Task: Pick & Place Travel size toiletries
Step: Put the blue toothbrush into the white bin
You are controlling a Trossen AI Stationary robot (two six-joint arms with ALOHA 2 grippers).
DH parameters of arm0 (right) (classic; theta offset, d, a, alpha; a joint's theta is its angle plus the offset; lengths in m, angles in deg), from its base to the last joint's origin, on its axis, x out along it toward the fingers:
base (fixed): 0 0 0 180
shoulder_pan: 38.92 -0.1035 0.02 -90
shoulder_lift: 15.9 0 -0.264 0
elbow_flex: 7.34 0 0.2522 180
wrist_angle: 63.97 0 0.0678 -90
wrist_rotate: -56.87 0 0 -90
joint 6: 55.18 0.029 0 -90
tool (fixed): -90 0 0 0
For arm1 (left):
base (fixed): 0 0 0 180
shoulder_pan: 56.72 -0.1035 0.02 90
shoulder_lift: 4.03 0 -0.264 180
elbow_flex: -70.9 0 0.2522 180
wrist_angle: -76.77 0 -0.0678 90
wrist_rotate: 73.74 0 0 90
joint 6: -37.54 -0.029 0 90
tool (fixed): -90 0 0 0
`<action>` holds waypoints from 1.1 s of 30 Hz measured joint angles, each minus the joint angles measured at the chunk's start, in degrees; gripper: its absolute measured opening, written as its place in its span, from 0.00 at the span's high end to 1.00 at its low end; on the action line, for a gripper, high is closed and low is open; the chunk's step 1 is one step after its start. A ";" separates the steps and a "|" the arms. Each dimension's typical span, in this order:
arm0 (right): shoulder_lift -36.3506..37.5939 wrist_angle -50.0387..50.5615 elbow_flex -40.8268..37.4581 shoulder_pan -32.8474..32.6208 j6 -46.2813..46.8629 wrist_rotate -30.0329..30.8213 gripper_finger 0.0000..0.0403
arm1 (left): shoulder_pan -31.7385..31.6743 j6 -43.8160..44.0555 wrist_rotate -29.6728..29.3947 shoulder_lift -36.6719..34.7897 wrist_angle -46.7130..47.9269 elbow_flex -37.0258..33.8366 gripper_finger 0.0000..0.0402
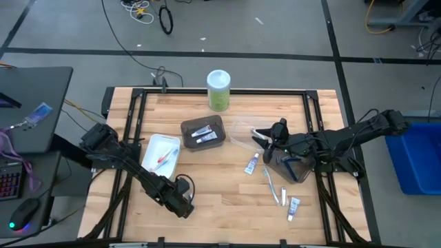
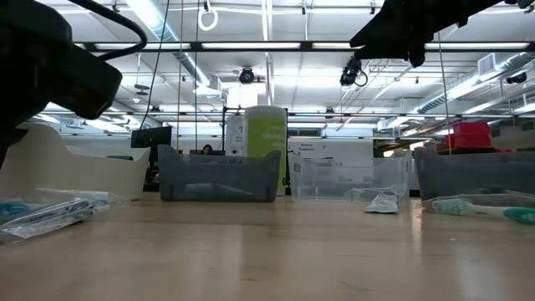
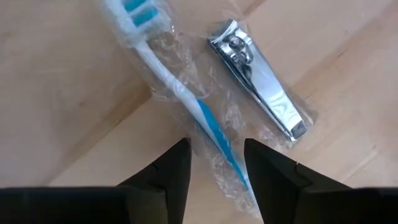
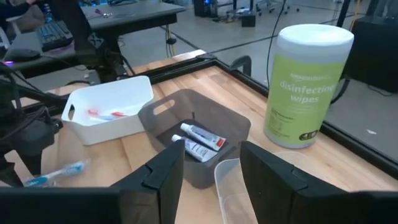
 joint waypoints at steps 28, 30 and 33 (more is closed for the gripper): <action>0.00 0.21 0.00 0.00 -0.01 0.13 0.60 | -0.81 -8.75 -15.37 0.54 30.22 17.83 0.95; 0.00 0.23 0.00 0.00 -0.01 0.14 0.60 | -0.93 -7.70 -18.55 0.52 38.03 22.93 0.95; 0.00 0.22 -0.01 0.00 -0.01 0.13 0.60 | -0.97 -4.47 -23.02 0.42 50.61 29.51 0.93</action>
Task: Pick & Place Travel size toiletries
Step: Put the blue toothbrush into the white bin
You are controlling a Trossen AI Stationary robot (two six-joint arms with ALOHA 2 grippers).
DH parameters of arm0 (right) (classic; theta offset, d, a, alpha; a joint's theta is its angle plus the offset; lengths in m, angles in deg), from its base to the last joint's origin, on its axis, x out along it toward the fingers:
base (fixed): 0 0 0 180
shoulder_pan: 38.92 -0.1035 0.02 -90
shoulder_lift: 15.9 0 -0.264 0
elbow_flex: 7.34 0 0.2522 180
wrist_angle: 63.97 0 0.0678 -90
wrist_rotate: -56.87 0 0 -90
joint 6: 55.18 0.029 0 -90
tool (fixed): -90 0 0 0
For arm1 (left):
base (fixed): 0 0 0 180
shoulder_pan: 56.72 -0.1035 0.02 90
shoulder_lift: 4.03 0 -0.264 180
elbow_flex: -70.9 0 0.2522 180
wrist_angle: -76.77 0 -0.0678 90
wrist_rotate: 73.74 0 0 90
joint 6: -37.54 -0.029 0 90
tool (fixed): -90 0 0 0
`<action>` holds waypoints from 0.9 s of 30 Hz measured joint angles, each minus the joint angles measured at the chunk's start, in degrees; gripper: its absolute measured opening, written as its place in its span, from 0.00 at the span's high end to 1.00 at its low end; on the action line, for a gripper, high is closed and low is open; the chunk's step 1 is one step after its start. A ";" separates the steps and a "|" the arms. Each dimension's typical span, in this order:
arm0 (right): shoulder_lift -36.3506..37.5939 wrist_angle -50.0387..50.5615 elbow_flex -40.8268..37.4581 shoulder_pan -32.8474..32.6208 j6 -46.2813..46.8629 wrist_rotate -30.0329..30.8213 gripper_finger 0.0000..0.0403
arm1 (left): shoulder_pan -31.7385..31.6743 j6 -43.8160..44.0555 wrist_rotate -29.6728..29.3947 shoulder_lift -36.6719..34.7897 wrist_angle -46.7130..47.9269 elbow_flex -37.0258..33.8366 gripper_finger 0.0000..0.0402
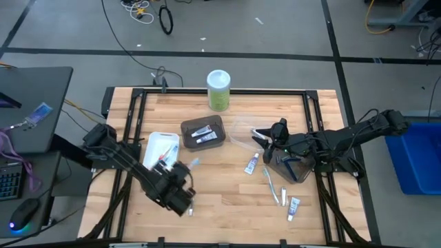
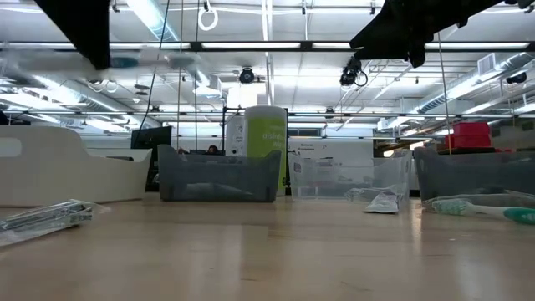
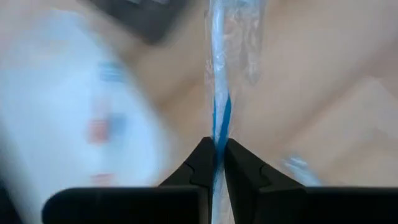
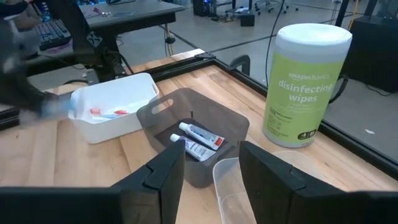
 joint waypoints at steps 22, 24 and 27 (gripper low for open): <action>0.00 -0.07 0.01 0.00 0.24 -0.42 0.61 | -17.77 6.23 7.35 -3.34 5.86 -24.09 0.91; 0.00 -0.03 -0.01 0.00 0.24 -0.43 0.61 | -18.94 3.75 8.37 -3.29 2.61 -25.66 0.90; 0.00 -0.01 0.01 0.00 0.24 -0.44 0.61 | -20.10 -0.13 8.79 -3.31 0.30 -27.10 0.87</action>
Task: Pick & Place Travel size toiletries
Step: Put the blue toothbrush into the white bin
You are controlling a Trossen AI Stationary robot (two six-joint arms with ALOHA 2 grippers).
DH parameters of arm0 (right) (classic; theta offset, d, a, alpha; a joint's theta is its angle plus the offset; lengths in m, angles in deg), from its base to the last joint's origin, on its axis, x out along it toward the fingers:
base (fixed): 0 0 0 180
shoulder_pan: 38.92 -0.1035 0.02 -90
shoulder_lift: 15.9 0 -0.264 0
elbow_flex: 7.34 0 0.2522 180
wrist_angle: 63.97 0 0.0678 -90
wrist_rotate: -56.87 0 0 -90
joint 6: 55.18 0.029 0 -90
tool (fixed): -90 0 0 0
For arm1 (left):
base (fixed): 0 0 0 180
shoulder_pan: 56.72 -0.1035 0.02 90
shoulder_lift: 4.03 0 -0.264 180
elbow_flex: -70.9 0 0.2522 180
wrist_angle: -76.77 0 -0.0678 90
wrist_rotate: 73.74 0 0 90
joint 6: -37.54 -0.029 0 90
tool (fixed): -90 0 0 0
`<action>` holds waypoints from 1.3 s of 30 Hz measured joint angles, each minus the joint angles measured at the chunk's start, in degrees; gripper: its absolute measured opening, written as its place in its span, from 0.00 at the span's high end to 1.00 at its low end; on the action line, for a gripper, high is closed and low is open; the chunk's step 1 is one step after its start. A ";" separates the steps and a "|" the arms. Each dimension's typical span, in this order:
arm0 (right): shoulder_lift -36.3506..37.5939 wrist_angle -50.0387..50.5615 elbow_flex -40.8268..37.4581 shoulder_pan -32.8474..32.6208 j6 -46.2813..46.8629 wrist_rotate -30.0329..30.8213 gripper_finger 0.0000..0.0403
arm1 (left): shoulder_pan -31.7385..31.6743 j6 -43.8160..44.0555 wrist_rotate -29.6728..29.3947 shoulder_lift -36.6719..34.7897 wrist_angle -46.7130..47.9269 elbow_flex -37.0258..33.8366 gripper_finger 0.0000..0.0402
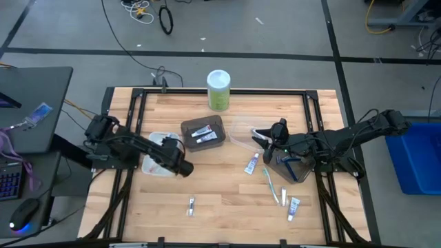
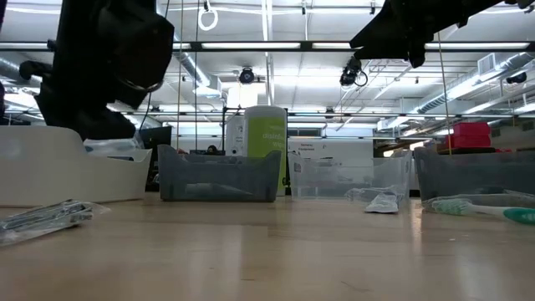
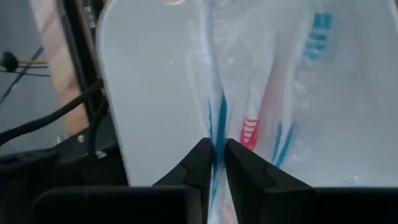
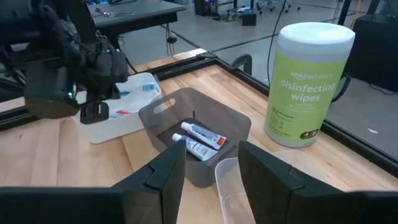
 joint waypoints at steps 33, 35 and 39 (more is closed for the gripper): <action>-0.01 0.09 0.00 0.00 0.04 -0.66 0.61 | -4.15 -17.50 -2.94 0.00 -4.99 -0.07 0.63; 0.00 0.09 -0.02 0.00 0.02 -0.66 0.61 | -3.90 -16.18 -1.59 0.00 -2.42 1.40 0.63; 0.00 0.09 0.00 0.00 0.02 -0.66 0.62 | -3.71 -14.73 8.16 0.00 -1.29 3.38 0.65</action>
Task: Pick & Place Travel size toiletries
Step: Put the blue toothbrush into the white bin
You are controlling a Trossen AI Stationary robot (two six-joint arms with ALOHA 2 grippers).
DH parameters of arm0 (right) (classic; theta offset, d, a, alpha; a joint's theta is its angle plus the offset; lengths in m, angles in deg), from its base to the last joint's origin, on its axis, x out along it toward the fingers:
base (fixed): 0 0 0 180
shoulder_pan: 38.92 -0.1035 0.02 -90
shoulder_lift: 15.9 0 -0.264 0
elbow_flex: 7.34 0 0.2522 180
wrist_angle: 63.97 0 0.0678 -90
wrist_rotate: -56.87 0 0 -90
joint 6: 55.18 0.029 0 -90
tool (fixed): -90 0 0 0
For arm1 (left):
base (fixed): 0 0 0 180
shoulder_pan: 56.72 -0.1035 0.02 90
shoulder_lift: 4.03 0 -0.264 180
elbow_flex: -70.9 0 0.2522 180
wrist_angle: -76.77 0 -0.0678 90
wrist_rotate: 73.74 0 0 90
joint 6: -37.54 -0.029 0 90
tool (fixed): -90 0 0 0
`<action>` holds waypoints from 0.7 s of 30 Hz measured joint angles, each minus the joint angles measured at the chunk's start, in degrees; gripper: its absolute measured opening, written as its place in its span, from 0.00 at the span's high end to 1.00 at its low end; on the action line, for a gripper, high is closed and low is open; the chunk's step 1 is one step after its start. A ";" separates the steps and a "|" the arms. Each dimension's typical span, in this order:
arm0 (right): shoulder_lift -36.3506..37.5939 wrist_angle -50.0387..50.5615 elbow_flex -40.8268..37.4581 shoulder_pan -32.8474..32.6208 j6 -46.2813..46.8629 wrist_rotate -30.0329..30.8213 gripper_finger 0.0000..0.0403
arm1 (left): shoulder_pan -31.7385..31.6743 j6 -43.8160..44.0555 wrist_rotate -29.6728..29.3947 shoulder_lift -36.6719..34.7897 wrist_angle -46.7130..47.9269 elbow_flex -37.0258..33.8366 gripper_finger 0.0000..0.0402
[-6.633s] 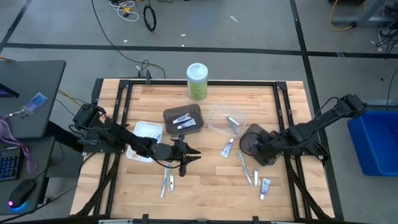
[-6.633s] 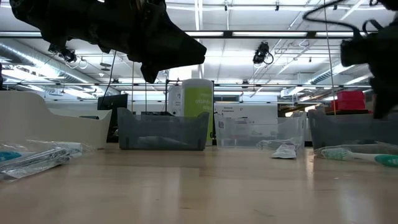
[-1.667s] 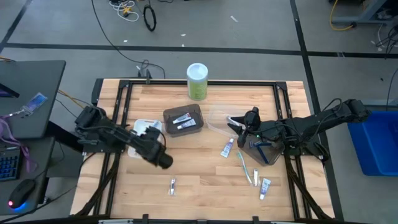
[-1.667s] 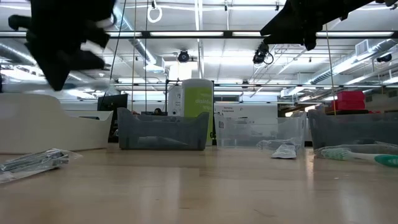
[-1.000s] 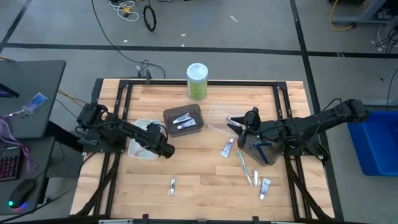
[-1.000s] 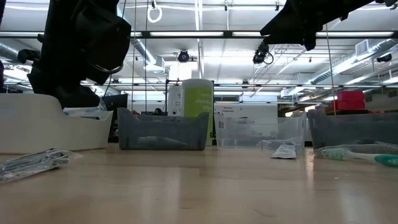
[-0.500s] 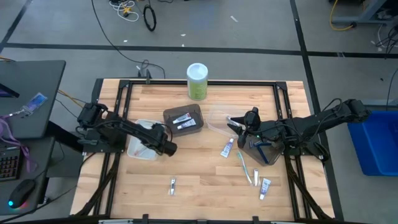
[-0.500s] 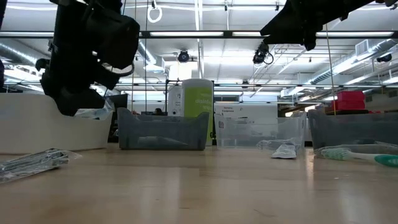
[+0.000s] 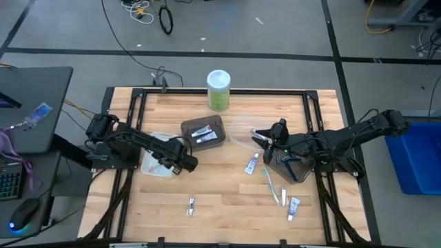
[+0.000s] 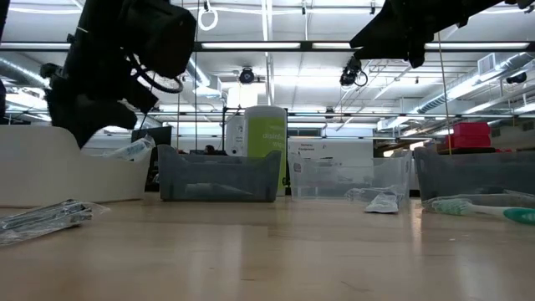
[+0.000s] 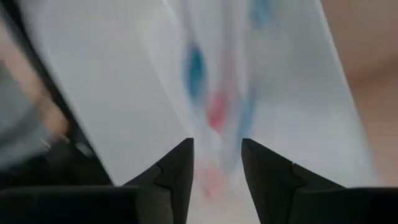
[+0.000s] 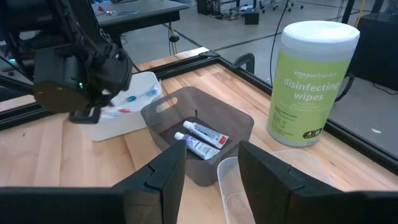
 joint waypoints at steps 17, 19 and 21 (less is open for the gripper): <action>0.00 0.00 -0.02 0.00 0.00 0.02 0.61 | 0.20 -2.97 -19.74 0.00 2.04 9.26 0.73; -0.01 0.00 -0.02 0.00 0.00 0.02 0.62 | -0.40 -2.60 -25.75 0.00 1.88 10.27 0.73; -0.01 0.00 -0.02 0.00 0.00 0.02 0.62 | -1.91 -2.49 -28.81 0.00 1.92 10.37 0.73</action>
